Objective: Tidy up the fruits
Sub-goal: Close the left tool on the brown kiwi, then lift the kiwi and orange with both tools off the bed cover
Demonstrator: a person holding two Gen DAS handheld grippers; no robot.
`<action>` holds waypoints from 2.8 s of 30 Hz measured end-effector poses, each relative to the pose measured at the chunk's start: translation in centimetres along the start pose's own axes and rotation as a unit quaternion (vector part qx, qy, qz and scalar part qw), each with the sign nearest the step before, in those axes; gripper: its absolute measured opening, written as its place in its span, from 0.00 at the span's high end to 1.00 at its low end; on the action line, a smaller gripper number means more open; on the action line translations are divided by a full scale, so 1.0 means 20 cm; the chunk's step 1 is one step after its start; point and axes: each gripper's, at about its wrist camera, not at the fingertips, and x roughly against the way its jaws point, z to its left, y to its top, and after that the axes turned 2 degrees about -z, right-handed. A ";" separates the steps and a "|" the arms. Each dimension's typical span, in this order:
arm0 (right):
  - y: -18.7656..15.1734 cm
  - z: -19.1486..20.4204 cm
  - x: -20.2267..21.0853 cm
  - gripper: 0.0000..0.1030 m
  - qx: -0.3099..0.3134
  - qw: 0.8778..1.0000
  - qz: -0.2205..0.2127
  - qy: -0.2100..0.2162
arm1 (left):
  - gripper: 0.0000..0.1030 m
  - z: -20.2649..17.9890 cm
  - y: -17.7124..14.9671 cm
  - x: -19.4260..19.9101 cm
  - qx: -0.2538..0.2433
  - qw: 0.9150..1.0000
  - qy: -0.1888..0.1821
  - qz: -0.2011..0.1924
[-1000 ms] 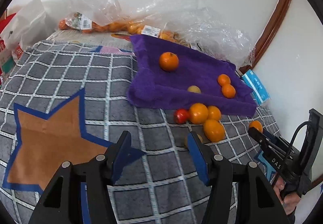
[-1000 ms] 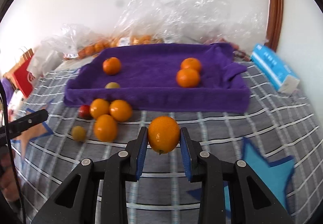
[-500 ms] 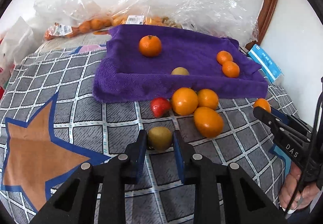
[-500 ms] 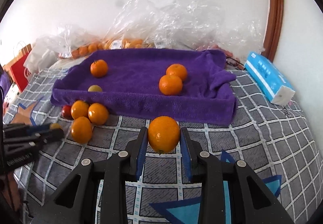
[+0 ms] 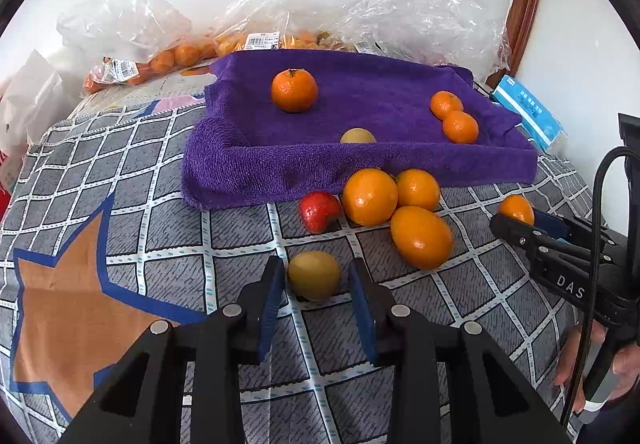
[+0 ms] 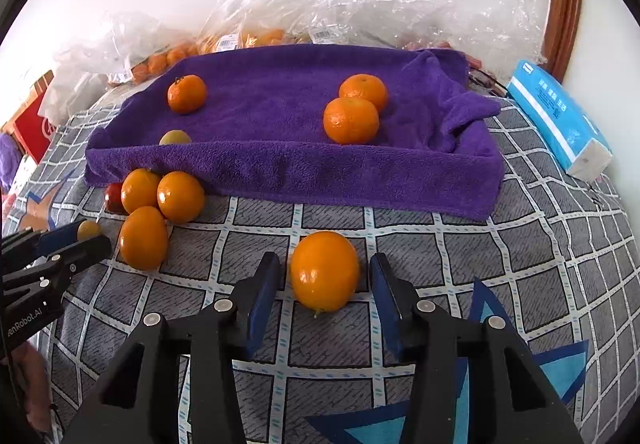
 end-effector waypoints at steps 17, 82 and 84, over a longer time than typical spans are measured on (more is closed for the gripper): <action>-0.01 -0.03 0.05 0.69 -0.013 1.000 -0.013 -0.006 | 0.69 -0.01 0.00 0.00 0.000 1.000 -0.001 -0.001; 0.00 0.08 0.74 0.69 -0.066 0.991 -0.114 -0.015 | 0.76 0.15 0.02 0.70 0.063 0.989 -0.046 -0.129; 0.00 0.08 0.76 0.69 -0.065 0.991 -0.118 -0.015 | 0.76 0.15 0.03 0.71 0.066 0.988 -0.047 -0.130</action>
